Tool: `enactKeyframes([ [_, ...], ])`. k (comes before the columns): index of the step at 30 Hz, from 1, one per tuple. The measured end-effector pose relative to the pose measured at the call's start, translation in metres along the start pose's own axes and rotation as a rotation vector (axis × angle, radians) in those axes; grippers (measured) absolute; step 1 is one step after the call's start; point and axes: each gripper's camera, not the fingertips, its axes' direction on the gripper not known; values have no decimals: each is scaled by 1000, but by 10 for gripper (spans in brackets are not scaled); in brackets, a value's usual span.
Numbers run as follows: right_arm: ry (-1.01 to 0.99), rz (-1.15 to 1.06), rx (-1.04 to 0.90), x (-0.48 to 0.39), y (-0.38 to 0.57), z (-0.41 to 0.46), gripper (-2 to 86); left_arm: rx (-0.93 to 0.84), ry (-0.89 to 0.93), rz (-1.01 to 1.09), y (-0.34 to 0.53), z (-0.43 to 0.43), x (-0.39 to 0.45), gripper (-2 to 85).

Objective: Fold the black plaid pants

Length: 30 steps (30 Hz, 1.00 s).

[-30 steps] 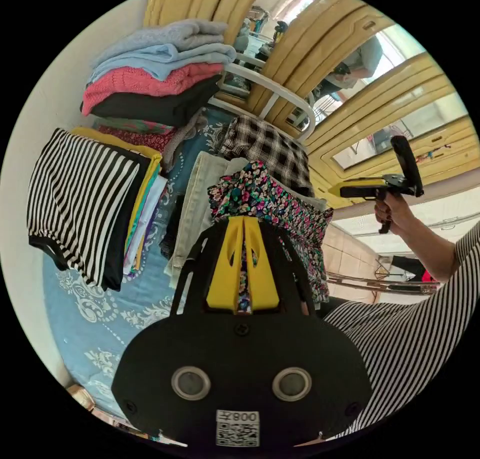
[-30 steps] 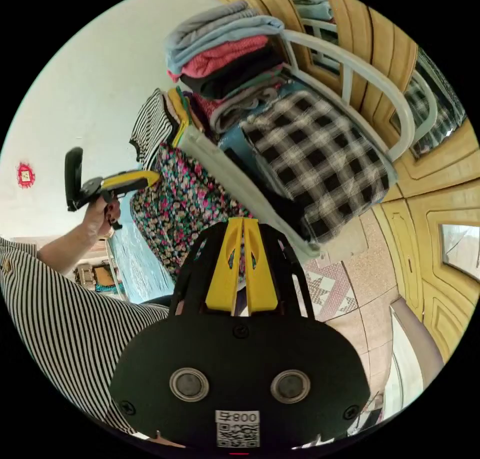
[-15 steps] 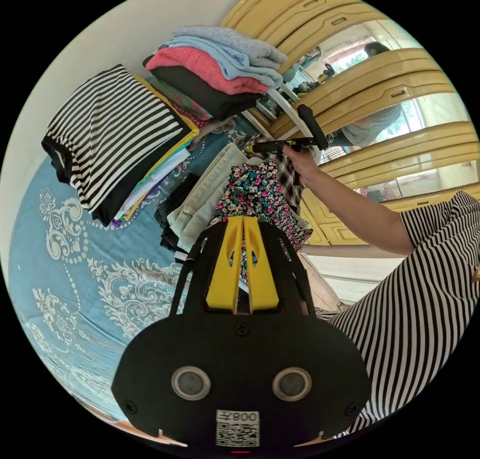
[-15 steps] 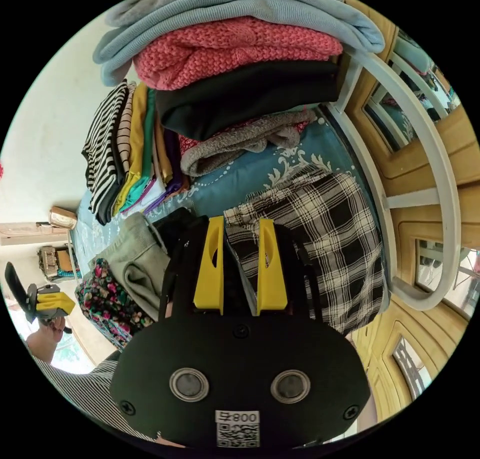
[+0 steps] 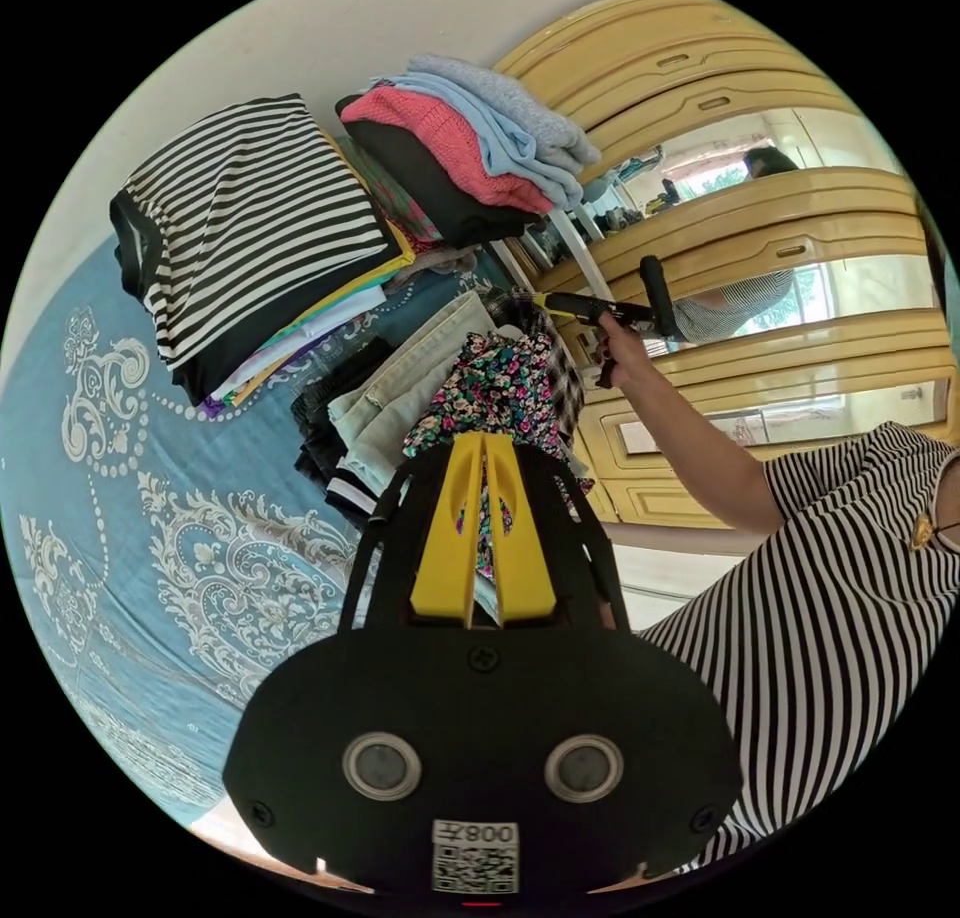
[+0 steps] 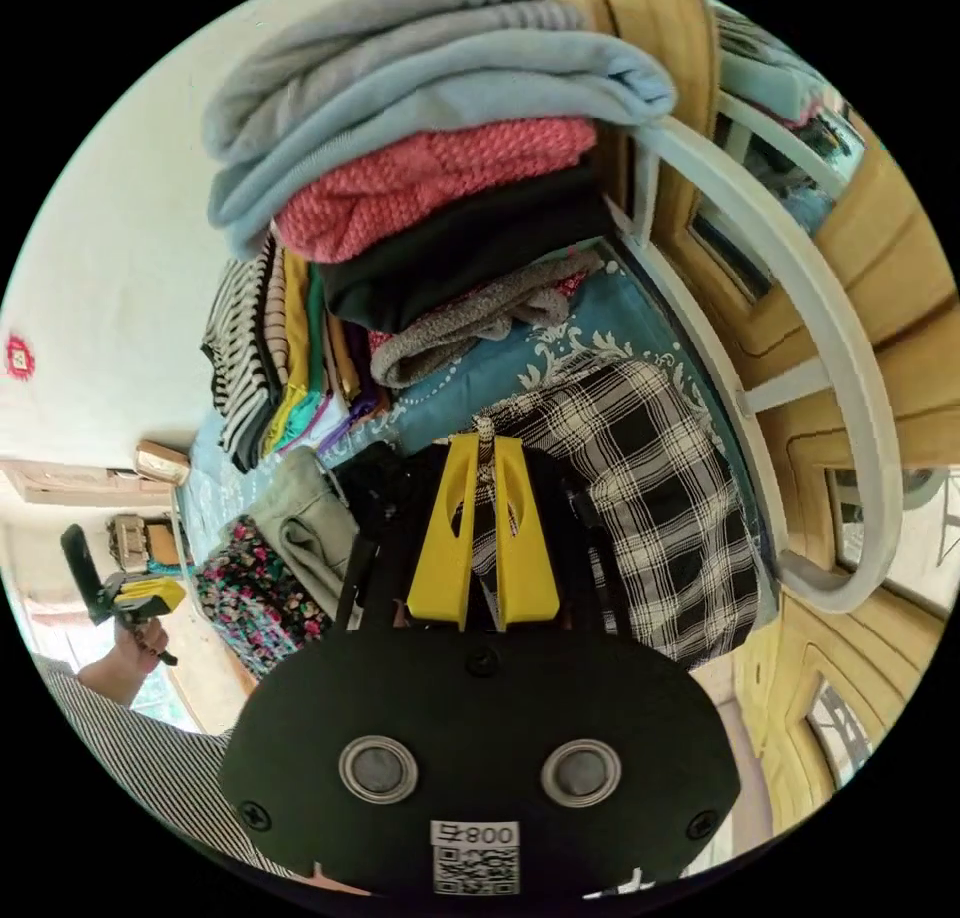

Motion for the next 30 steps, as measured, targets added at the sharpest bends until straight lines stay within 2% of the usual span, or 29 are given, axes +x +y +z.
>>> enactKeyframes([
  [7,-208,107,242,58,66,-127,24,34,110,48,48,-21,-9,1],
  [16,-363,-40,522,39,128,-278,20,85,190,188,136,-62,-5,2],
  [23,-436,-353,666,-53,161,-390,18,272,226,304,240,-134,-4,14],
  [30,-549,-691,654,-186,194,-462,17,545,223,377,350,-232,-8,78],
])
